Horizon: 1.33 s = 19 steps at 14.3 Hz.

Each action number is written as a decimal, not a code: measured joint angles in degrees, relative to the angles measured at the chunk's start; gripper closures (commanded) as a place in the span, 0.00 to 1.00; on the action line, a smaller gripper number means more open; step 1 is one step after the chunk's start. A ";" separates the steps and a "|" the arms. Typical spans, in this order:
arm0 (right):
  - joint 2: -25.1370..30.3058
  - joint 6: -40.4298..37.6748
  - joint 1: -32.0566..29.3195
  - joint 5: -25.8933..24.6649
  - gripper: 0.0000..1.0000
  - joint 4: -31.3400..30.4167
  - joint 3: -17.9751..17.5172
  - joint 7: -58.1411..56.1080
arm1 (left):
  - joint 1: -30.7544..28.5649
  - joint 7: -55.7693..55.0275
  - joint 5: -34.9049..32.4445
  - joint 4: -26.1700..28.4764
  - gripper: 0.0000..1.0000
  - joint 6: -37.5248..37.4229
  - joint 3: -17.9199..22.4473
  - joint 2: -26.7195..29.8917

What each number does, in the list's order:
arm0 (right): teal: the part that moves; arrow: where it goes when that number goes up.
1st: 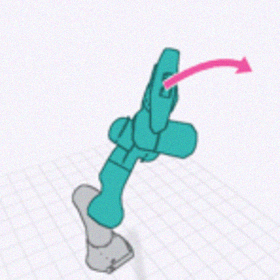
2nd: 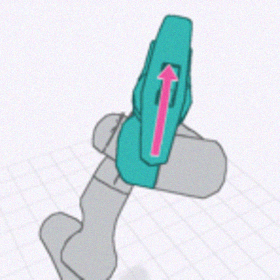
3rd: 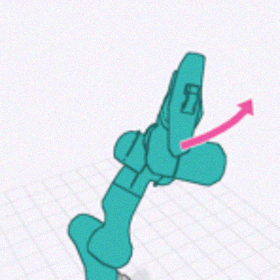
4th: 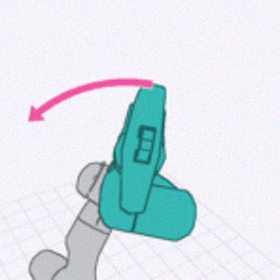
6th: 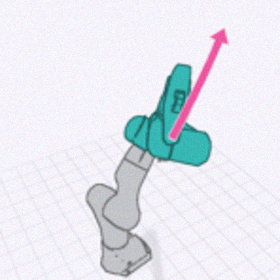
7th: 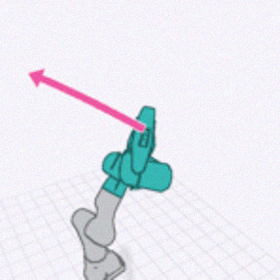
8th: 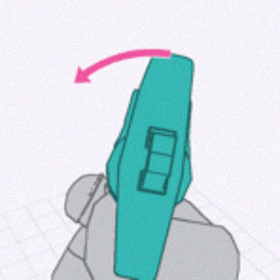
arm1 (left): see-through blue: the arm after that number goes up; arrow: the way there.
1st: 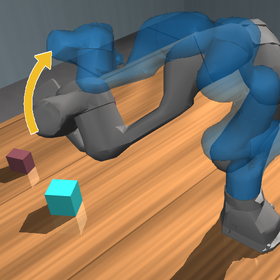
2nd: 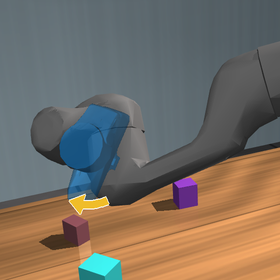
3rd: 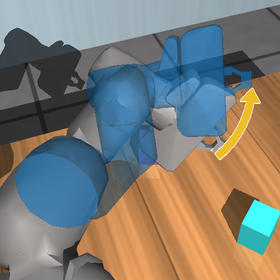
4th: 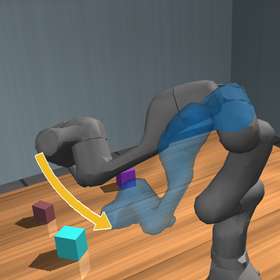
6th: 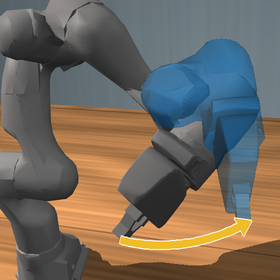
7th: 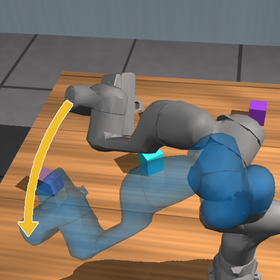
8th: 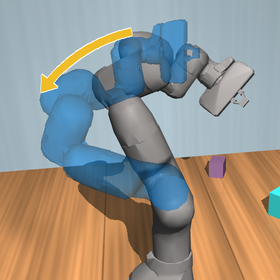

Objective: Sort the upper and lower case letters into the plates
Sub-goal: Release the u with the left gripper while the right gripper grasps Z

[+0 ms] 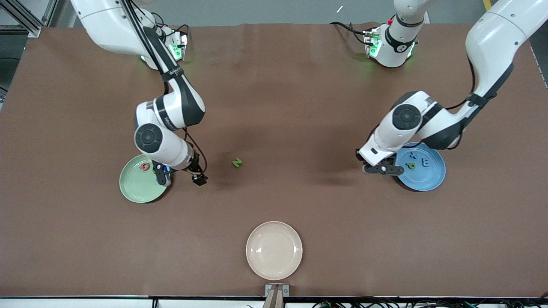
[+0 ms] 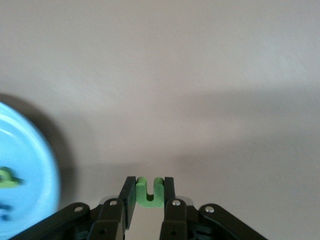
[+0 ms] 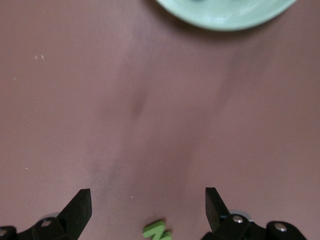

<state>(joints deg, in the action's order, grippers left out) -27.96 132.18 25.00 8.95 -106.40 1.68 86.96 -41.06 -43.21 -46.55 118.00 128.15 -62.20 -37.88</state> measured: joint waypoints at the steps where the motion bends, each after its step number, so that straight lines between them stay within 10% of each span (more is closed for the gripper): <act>1: -1.09 1.64 0.93 -0.01 0.00 -0.02 0.00 0.99 | -1.89 1.86 0.50 -0.83 0.89 -1.06 -1.10 0.05; 8: -4.08 4.75 6.87 -7.21 0.00 0.06 0.04 -14.39 | -13.01 16.88 1.09 -1.32 0.89 -3.00 -2.83 0.16; 19: -8.53 11.99 10.78 -8.45 0.03 -0.42 0.09 -10.65 | -12.82 28.33 -1.31 -2.59 0.89 -3.04 6.68 -1.15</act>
<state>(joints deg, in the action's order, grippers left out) -36.48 144.17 35.79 0.51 -106.82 1.78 76.31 -53.88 -14.88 -47.86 115.40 125.11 -55.52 -39.04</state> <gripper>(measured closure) 0.004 0.736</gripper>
